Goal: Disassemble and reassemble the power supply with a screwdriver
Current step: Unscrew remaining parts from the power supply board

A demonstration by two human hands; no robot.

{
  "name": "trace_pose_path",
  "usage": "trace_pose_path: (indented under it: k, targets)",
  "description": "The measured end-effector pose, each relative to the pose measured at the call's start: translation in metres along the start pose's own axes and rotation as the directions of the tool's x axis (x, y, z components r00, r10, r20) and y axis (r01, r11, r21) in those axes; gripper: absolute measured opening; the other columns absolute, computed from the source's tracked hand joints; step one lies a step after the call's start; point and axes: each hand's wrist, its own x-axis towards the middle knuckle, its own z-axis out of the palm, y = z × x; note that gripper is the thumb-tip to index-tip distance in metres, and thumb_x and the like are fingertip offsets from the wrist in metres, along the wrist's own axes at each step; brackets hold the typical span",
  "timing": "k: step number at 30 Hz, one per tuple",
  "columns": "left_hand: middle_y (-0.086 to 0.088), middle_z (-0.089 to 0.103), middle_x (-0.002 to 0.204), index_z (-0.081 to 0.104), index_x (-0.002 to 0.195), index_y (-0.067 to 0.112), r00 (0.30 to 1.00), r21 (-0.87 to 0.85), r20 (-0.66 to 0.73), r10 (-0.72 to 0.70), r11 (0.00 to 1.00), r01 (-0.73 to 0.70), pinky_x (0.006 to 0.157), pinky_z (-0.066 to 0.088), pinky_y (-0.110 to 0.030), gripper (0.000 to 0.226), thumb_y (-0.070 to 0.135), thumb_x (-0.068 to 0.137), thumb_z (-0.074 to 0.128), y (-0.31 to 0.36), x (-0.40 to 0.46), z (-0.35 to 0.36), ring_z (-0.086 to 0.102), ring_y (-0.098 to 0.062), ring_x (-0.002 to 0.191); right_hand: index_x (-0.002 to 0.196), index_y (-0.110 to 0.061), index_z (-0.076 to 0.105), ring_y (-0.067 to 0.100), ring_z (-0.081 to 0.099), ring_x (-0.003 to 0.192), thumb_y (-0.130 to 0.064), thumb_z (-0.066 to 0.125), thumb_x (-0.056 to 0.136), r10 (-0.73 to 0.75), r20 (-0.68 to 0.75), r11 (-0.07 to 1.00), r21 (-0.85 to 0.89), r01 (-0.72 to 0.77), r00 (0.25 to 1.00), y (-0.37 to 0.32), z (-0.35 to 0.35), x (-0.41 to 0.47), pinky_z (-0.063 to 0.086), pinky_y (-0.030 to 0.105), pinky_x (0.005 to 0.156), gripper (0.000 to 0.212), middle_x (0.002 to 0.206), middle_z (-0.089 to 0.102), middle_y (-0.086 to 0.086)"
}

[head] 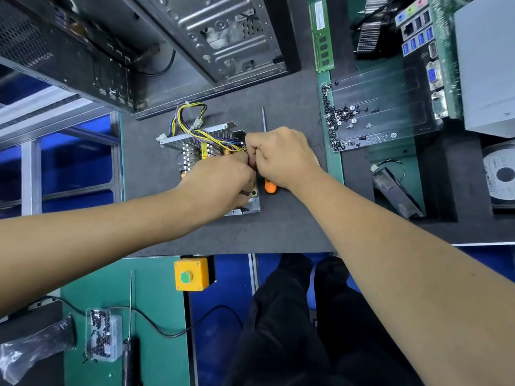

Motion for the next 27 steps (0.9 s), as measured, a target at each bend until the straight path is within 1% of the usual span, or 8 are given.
trace_pose_path:
  k: [3, 6, 9, 13, 16, 19, 23, 27]
  targets:
    - [-0.002, 0.054, 0.109, 0.069, 0.093, 0.018, 0.999, 0.064, 0.049, -0.006, 0.998, 0.002, 0.064, 0.048, -0.037, 0.010, 0.027, 0.088, 0.065, 0.004, 0.001, -0.004, 0.062, -0.031, 0.090, 0.066, -0.028, 0.050, 0.028, 0.049, 0.061, -0.012, 0.043, 0.073, 0.006, 0.003, 1.000, -0.006, -0.006, 1.000, -0.001, 0.000, 0.000, 0.035, 0.032, 0.057, 0.019, 0.061, 0.054, -0.004]
    - [-0.004, 0.052, 0.113, 0.067, 0.101, 0.015, 0.996, 0.116, 0.088, 0.011, 0.993, -0.021, 0.068, 0.050, -0.039, 0.016, 0.027, 0.094, 0.060, 0.006, 0.003, -0.007, 0.063, -0.032, 0.094, 0.068, -0.023, 0.057, 0.029, 0.050, 0.061, -0.014, 0.042, 0.072, 0.008, -0.004, 1.000, -0.015, -0.008, 1.000, -0.001, 0.000, 0.000, 0.039, 0.034, 0.056, 0.018, 0.062, 0.057, -0.001]
    - [-0.006, 0.051, 0.118, 0.066, 0.103, 0.013, 0.993, 0.099, 0.110, 0.045, 0.993, -0.056, 0.071, 0.050, -0.040, 0.018, 0.028, 0.096, 0.059, 0.003, 0.003, -0.008, 0.062, -0.032, 0.096, 0.069, -0.022, 0.060, 0.030, 0.051, 0.063, -0.014, 0.042, 0.072, 0.021, -0.002, 1.000, -0.023, -0.021, 1.000, -0.001, 0.000, 0.000, 0.039, 0.035, 0.057, 0.019, 0.062, 0.057, -0.001]
    - [-0.008, 0.052, 0.118, 0.065, 0.104, 0.012, 0.994, 0.073, 0.081, 0.068, 0.995, -0.074, 0.075, 0.051, -0.040, 0.019, 0.027, 0.096, 0.058, 0.002, 0.004, -0.008, 0.062, -0.030, 0.094, 0.071, -0.023, 0.061, 0.030, 0.052, 0.065, -0.012, 0.045, 0.073, 0.031, 0.011, 0.999, -0.025, -0.030, 0.999, -0.001, 0.000, 0.000, 0.037, 0.034, 0.059, 0.020, 0.064, 0.058, 0.000]
    - [-0.008, 0.055, 0.110, 0.069, 0.095, 0.011, 0.994, -0.004, 0.061, 0.085, 0.996, -0.085, 0.078, 0.054, -0.044, 0.013, 0.021, 0.089, 0.063, 0.000, 0.007, -0.007, 0.062, -0.031, 0.091, 0.069, -0.025, 0.059, 0.028, 0.048, 0.064, -0.016, 0.039, 0.070, 0.038, 0.005, 0.999, -0.003, -0.038, 0.999, -0.002, -0.001, 0.000, 0.035, 0.033, 0.059, 0.021, 0.062, 0.053, -0.004]
    - [0.000, 0.056, 0.096, 0.072, 0.083, 0.014, 0.997, -0.150, 0.039, 0.070, 0.987, -0.063, 0.075, 0.053, -0.042, 0.005, 0.015, 0.078, 0.071, -0.006, 0.006, -0.007, 0.061, -0.027, 0.089, 0.070, -0.025, 0.059, 0.028, 0.050, 0.064, -0.016, 0.040, 0.071, 0.035, 0.016, 0.999, -0.008, -0.035, 0.999, -0.003, -0.001, 0.000, 0.037, 0.033, 0.059, 0.022, 0.062, 0.056, -0.003]
    - [-0.004, 0.062, 0.096, 0.073, 0.081, 0.015, 0.997, -0.253, -0.059, 0.050, 0.965, -0.064, 0.071, 0.052, -0.040, 0.008, 0.014, 0.073, 0.075, -0.010, 0.001, 0.001, 0.057, -0.022, 0.076, 0.072, -0.024, 0.061, 0.030, 0.055, 0.067, -0.011, 0.044, 0.074, 0.021, 0.018, 1.000, -0.022, -0.021, 1.000, 0.000, -0.001, 0.000, 0.039, 0.033, 0.060, 0.022, 0.066, 0.062, -0.001]
    - [0.002, 0.056, 0.084, 0.070, 0.083, 0.012, 0.980, -0.344, -0.176, 0.092, 0.927, -0.149, 0.066, 0.047, -0.032, 0.010, 0.013, 0.077, 0.077, -0.013, -0.006, 0.002, 0.046, -0.012, 0.065, 0.068, -0.028, 0.052, 0.030, 0.050, 0.063, -0.014, 0.039, 0.072, 0.008, 0.025, 1.000, -0.009, -0.008, 1.000, -0.003, -0.002, -0.001, 0.039, 0.035, 0.059, 0.020, 0.061, 0.053, -0.003]
